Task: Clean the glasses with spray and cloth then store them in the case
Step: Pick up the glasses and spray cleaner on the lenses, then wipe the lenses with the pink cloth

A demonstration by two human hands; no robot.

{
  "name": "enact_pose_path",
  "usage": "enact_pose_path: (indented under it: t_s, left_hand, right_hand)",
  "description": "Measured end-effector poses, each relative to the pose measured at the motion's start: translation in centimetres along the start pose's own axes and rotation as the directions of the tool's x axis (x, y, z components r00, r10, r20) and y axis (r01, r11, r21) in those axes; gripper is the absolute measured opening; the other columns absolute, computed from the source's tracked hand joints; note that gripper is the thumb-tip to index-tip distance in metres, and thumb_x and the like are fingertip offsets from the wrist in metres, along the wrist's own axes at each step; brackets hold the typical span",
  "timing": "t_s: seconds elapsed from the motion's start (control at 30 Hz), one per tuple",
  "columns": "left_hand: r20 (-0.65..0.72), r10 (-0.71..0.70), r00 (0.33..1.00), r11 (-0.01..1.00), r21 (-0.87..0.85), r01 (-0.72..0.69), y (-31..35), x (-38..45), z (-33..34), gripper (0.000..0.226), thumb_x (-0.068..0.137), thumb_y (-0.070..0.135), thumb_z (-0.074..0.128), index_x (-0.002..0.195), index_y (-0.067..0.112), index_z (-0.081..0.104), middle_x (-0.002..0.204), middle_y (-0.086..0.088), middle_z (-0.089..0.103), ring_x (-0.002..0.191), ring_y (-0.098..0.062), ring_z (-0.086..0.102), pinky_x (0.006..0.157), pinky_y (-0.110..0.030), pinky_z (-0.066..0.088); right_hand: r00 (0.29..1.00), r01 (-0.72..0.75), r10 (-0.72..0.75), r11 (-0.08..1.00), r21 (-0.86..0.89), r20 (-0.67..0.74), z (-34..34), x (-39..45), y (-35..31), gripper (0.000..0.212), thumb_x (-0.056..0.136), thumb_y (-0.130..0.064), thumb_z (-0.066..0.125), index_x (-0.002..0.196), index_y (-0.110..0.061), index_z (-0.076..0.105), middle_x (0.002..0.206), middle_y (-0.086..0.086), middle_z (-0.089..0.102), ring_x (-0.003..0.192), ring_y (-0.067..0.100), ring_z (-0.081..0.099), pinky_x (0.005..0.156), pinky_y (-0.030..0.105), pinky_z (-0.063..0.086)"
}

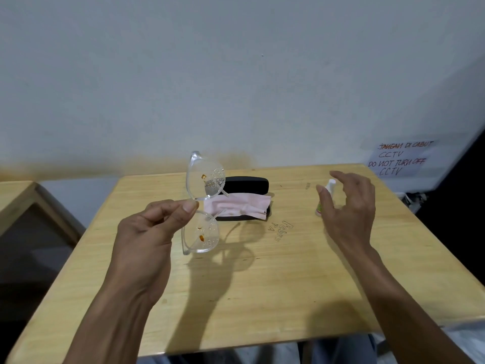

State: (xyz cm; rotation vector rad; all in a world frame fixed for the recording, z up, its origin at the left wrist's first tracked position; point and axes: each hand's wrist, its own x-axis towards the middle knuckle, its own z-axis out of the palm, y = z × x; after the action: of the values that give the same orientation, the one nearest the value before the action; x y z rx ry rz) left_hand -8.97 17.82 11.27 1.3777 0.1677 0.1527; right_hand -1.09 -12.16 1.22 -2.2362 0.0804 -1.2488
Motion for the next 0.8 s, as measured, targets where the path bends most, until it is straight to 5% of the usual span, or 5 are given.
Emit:
enact_pose_path:
  t_s: [0.13,0.3,0.43,0.57,0.8]
  left_hand:
    - [-0.010,-0.002,1.000,1.000,0.010,0.002,-0.4,0.4,-0.3,0.022,0.073,0.018,0.070,0.089,0.004,0.072,0.112,-0.017,0.069,0.080,-0.002,0.064,0.078,-0.020,0.041]
    - [-0.022,-0.012,1.000,0.999,0.035,0.012,-1.0,0.5,-0.9,0.017,0.079,0.014,0.070,0.091,0.001,0.072,0.119,-0.019,0.066,0.076,0.002,0.064,0.076,-0.019,0.041]
    - [-0.007,-0.012,1.000,0.999,0.030,0.012,-1.0,0.8,-1.5,0.018,0.072,0.019,0.071,0.084,0.006,0.073,0.119,-0.020,0.065,0.079,0.000,0.063,0.080,-0.021,0.040]
    - [-0.009,-0.016,1.000,0.999,0.033,0.017,-1.1,1.3,-2.0,0.021,0.071,0.020,0.072,0.085,0.005,0.074,0.119,-0.020,0.064,0.078,0.001,0.062,0.079,-0.022,0.040]
    - [-0.009,-0.025,1.000,0.999,0.037,0.026,-1.5,1.9,-2.3,0.020,0.072,0.019,0.072,0.085,0.003,0.074,0.113,-0.019,0.065,0.075,0.001,0.062,0.079,-0.022,0.041]
  right_hand:
    - [0.974,-0.155,0.120,0.972,0.178,0.195,2.2,-1.1,-3.9,0.023,0.087,-0.022,0.076,0.109,-0.017,0.072,0.082,-0.002,0.064,0.067,0.015,0.053,0.071,0.035,0.051]
    - [0.803,-0.475,0.394,0.876,0.080,0.447,6.2,-2.1,-5.4,0.035,0.087,-0.036,0.074,0.118,-0.019,0.072,0.106,0.001,0.066,0.091,0.014,0.060,0.080,0.030,0.047]
    - [0.731,-0.558,0.493,0.830,-0.003,0.473,8.2,-2.1,-5.0,0.043,0.085,-0.038,0.075,0.121,-0.014,0.070,0.125,0.009,0.066,0.116,0.024,0.062,0.090,0.032,0.048]
    - [0.724,-0.583,0.531,0.812,-0.022,0.441,9.1,-1.6,-4.9,0.040,0.086,-0.037,0.076,0.117,-0.012,0.071,0.127,0.009,0.065,0.117,0.026,0.062,0.089,0.031,0.048]
    - [0.727,-0.604,0.552,0.797,-0.002,0.410,8.9,-1.3,-5.3,0.014,0.089,-0.031,0.073,0.089,-0.020,0.081,0.093,-0.001,0.075,0.079,0.016,0.059,0.067,0.028,0.045]
